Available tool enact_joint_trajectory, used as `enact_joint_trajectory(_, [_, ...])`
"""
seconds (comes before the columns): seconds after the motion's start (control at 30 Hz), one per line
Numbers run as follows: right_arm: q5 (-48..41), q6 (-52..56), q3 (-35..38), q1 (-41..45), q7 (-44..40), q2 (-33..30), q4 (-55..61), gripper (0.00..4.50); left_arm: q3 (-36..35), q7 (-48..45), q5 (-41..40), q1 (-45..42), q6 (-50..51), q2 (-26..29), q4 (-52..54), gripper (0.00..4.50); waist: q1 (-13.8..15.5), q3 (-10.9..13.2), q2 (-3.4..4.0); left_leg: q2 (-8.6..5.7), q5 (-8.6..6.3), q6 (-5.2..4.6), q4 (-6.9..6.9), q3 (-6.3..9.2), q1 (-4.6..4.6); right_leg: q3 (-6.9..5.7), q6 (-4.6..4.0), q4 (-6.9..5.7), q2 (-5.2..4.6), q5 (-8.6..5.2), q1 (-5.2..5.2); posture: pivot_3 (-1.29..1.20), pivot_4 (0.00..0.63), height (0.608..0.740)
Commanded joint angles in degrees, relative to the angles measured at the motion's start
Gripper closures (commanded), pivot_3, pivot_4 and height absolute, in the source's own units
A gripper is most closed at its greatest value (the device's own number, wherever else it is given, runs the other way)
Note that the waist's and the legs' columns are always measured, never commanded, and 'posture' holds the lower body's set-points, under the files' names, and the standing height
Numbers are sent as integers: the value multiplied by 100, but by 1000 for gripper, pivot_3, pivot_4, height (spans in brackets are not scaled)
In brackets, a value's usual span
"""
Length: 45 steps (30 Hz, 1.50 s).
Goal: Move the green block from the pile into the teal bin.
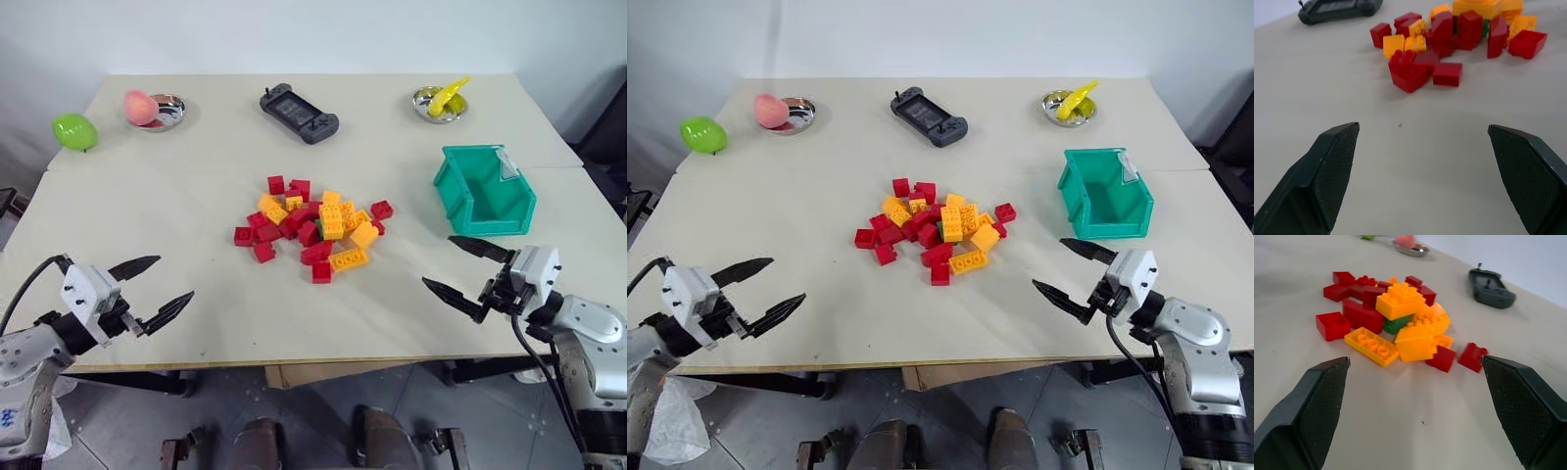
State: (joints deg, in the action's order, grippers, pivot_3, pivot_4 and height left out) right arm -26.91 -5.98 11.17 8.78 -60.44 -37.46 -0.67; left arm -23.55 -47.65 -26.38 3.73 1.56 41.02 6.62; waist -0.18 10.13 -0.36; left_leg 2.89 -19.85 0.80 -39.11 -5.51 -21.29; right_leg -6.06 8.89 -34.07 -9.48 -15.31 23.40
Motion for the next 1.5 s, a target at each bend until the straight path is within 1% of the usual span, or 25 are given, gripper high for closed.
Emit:
enact_joint_trajectory(0.03, [-13, 44, -25, 143, -63, 5, -54, 18, -28, -6, -63, -117, 16, -28, 16, 0, 1, 0, 0, 0, 0, 0, 0, 0, 0, 0, 1, 0, 0, 0, 0, 0, 150, 740])
enact_joint_trajectory(0.07, [-85, 208, -100, 227, -41, 55, -12, 18, -36, -98, -320, -109, 245, -53, 95, 0, 0, 0, 0, 0, 0, 0, 0, -1, 0, 0, 1, 0, 0, 1, 0, 0, 150, 740])
enact_joint_trajectory(0.13, [-489, 940, -290, 512, 198, 258, 312, 18, 6, -476, -690, 16, 478, -15, 323, 0, -12, 0, 0, 0, 0, 0, 1, -1, 0, 0, 1, 0, 0, 1, 0, 0, 150, 740])
enact_joint_trajectory(0.17, [-604, 1335, -492, 654, 195, 286, 525, 192, 48, -559, -683, 42, 389, -53, 403, 0, -31, 0, 1, 1, 0, 0, 0, -2, 0, 0, 1, -2, 0, 1, 3, 0, 150, 740])
enact_joint_trajectory(0.23, [-625, 1769, -742, 800, 160, 285, 772, 601, 86, -586, -633, 29, 298, -122, 459, 0, -44, 2, 4, 2, 0, 1, 0, -7, 0, 0, 1, -5, 0, 1, 7, 0, 150, 740])
enact_joint_trajectory(0.33, [-33, 2294, -1610, 1176, 495, 553, 906, 1621, 467, -884, -307, 129, -20, -135, 594, 0, -38, 1, 2, 3, 0, 2, 0, -5, 0, 0, 1, -5, 0, 0, 6, 0, 150, 740])
enact_joint_trajectory(0.37, [90, 2389, -1781, 1271, 603, 656, 891, 1947, 544, -936, -251, 144, -86, -148, 609, 0, -40, 0, 2, 2, 0, 2, 0, -6, 0, 0, 0, -4, 0, 1, 7, 0, 150, 740])
enact_joint_trajectory(0.4, [279, 2405, -2000, 1406, 750, 872, 779, 2356, 634, -906, -213, 155, -111, -211, 641, 0, -40, 0, 2, 2, -1, 3, 0, -5, 0, 0, 0, -5, 0, 0, 7, 0, 150, 740])
enact_joint_trajectory(0.5, [1001, 2158, -2624, 1815, 1135, 1509, 302, 3357, 836, -872, -60, 181, -267, -345, 674, 0, -57, 0, 2, 2, -1, 4, 0, -7, -4, 0, 0, -5, 0, 0, 12, 0, 150, 740])
enact_joint_trajectory(0.6, [1381, 2063, -2854, 2178, 1480, 2042, -181, 4440, 915, -789, 50, 149, -373, -429, 648, 0, -68, 1, 2, 1, -1, 4, 0, -7, -6, 0, 0, -7, 0, 1, 14, 0, 150, 740])
enact_joint_trajectory(0.67, [1541, 1963, -2809, 2446, 1747, 2352, -581, 4480, 954, -754, 94, 117, -401, -456, 632, 0, -84, 0, 2, 2, -1, 4, -1, -7, -6, -1, 0, -8, 0, 1, 14, 0, 150, 740])
enact_joint_trajectory(0.73, [1820, 1697, -2657, 2838, 2106, 2511, -1217, 4480, 1010, -728, 155, 52, -446, -467, 593, 0, -106, 0, 2, 2, -1, 4, 0, -6, -6, -2, 0, -10, 0, 1, 14, 0, 150, 740])
enact_joint_trajectory(0.8, [1891, 1646, -2471, 3144, 2323, 2598, -1713, 4480, 1055, -710, 188, -20, -479, -470, 544, 0, -125, 1, 3, 1, -1, 4, 0, -6, -6, -3, 0, -10, 0, 1, 14, 0, 150, 740])
enact_joint_trajectory(0.97, [2222, 1200, -2154, 3920, 2722, 2488, -3040, 4480, 1146, -694, 253, -255, -565, -511, 324, 0, -184, 1, 4, 2, -1, 4, 3, -9, -6, -6, 0, -10, 0, 1, 18, 0, 150, 740])
enact_joint_trajectory(1.13, [2342, 857, -1781, 4381, 2939, 2186, -4004, 4480, 1191, -612, 252, -391, -609, -607, 240, 0, -192, 1, 4, 2, -1, 4, 5, -11, -5, -7, 0, -10, 0, 0, 18, 0, 150, 740])
enact_joint_trajectory(1.3, [2455, 693, -1693, 4482, 2871, 2081, -4503, 4480, 1198, -582, 250, -442, -623, -639, 164, 0, -191, 1, 3, 3, -1, 4, 4, -11, -3, -7, 0, -11, 0, 0, 14, 0, 150, 740])
enact_joint_trajectory(1.43, [2372, 315, -1804, 4367, 2574, 2472, -4201, 4480, 1202, -590, 251, -472, -625, -642, 94, 0, -223, 1, 3, 3, -1, 4, 3, -11, 0, -7, 0, -11, 0, 0, 11, 0, 150, 740])
enact_joint_trajectory(1.5, [2443, 211, -1983, 4282, 2435, 2693, -3926, 4480, 1175, -557, 219, -465, -587, -656, 88, 0, -283, 2, 5, 4, -1, 5, 6, -11, 0, -7, 0, -11, 0, 0, 14, 0, 150, 740])
